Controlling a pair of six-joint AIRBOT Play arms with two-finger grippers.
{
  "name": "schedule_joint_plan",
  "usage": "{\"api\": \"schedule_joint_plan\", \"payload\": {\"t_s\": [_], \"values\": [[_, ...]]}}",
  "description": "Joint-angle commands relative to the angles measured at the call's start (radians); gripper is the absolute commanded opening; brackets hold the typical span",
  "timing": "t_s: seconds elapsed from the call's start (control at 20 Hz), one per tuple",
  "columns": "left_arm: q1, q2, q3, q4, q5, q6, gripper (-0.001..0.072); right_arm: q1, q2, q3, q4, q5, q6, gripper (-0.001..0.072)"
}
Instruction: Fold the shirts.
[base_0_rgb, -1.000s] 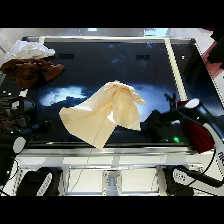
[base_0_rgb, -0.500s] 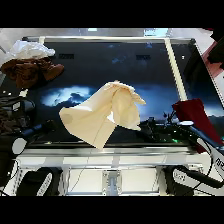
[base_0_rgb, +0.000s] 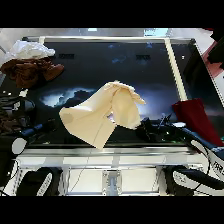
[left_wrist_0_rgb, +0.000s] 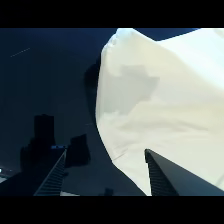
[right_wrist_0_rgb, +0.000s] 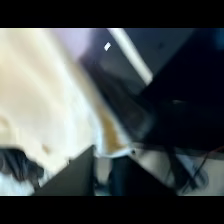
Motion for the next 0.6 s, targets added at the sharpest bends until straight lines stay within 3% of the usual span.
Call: {"api": "schedule_joint_plan", "payload": {"t_s": [0.0, 0.05, 0.2, 0.4, 0.45, 0.55], "values": [[0.001, 0.001, 0.0, -0.005, 0.001, 0.025, 0.0577, 0.018, 0.0, 0.0, 0.072, -0.101, -0.01, 0.0106], [0.001, 0.001, 0.0, -0.005, 0.002, 0.025, 0.0576, 0.018, 0.0, 0.0, 0.107, -0.103, -0.06, 0.0031], [0.001, 0.001, -0.001, -0.005, 0.01, -0.005, 0.0576, 0.018, 0.006, 0.0, 0.24, -0.103, -0.223, 0.0031], [0.001, -0.001, -0.023, 0.021, 0.006, -0.259, 0.0577, 0.018, 0.014, 0.064, 0.274, -0.083, -0.336, 0.003], [0.001, -0.006, -0.051, 0.018, 0.004, -0.3, 0.0576, 0.018, 0.014, 0.087, 0.274, -0.072, -0.349, 0.003], [0.002, -0.033, -0.117, -0.065, 0.021, -0.304, 0.0577, 0.018, 0.019, 0.138, 0.274, -0.041, -0.36, 0.003]]}}
